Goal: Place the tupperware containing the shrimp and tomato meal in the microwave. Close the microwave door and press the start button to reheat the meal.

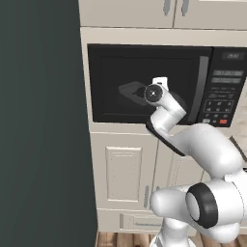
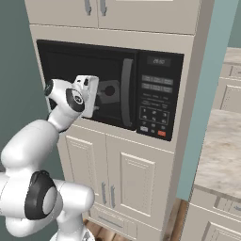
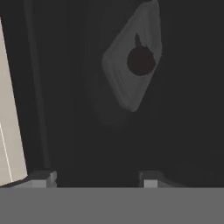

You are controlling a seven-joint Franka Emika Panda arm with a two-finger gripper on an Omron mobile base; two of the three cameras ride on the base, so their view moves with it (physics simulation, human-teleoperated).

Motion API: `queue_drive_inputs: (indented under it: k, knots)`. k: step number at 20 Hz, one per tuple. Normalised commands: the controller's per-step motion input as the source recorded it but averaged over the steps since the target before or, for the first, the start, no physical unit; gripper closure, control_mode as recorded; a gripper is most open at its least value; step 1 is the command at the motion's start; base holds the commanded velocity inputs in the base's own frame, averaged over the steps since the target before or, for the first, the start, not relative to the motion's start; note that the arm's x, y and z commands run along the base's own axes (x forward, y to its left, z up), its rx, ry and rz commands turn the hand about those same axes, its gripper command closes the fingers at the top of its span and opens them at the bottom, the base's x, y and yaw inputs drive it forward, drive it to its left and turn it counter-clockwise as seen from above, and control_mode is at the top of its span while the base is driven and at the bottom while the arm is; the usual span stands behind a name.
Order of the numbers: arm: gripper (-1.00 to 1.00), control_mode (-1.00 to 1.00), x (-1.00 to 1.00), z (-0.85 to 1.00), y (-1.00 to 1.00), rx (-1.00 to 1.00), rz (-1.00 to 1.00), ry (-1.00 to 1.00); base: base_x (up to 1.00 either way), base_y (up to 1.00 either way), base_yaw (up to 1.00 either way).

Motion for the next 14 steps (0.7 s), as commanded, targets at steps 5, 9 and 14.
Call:
queue_drive_inputs:
  k: [5,9,14]
  knots:
    - [-1.00,-1.00,0.67,0.00,-0.20,0.07,0.10,0.00,0.00,0.00,0.00]
    - [-1.00,-1.00,0.13,0.00,-0.15,0.03,0.08,0.00,0.00,0.00,0.00]
    - [-1.00,-1.00,-0.49,0.20,0.00,0.00,0.04,0.00,0.00,0.00,0.00]
